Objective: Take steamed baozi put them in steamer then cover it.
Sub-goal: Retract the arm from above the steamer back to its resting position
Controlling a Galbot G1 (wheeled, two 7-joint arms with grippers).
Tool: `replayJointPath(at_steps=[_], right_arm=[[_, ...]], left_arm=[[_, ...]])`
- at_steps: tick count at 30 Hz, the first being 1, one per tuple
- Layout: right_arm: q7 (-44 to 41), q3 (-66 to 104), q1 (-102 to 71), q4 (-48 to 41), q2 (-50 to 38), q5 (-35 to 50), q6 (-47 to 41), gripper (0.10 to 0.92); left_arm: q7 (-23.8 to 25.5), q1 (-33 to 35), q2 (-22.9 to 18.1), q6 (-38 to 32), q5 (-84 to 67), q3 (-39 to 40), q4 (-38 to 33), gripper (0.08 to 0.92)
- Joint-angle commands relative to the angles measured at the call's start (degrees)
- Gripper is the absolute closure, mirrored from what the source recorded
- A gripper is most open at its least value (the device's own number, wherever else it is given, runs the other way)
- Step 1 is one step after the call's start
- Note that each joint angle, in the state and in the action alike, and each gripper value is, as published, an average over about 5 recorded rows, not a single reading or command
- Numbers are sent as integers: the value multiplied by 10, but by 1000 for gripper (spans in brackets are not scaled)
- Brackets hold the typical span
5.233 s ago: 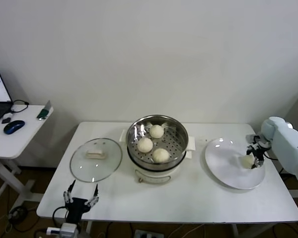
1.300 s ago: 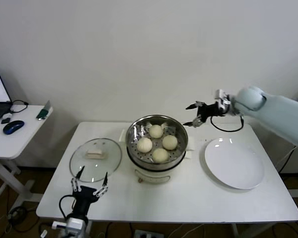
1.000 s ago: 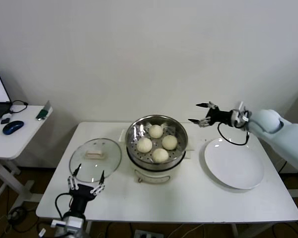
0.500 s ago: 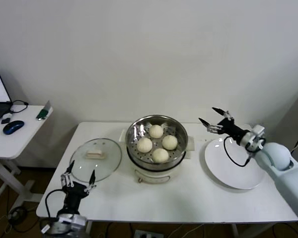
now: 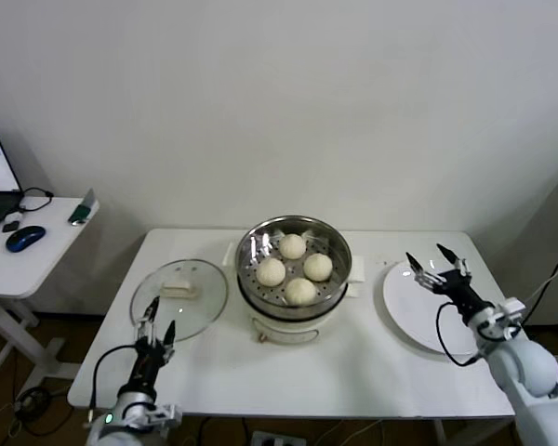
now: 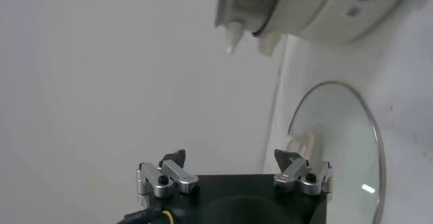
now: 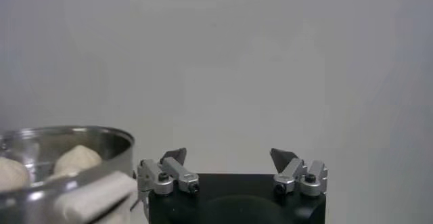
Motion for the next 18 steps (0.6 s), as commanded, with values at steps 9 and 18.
replayJointPath(at_steps=[9, 18], right_arm=[[12, 110, -100, -2, 85, -54, 4, 203], [9, 118, -98, -3, 96, -69, 8, 203]], left_arm=[[-30, -204, 29, -13, 109, 41, 246, 177], [-35, -251, 24, -24, 122, 48, 316, 177]])
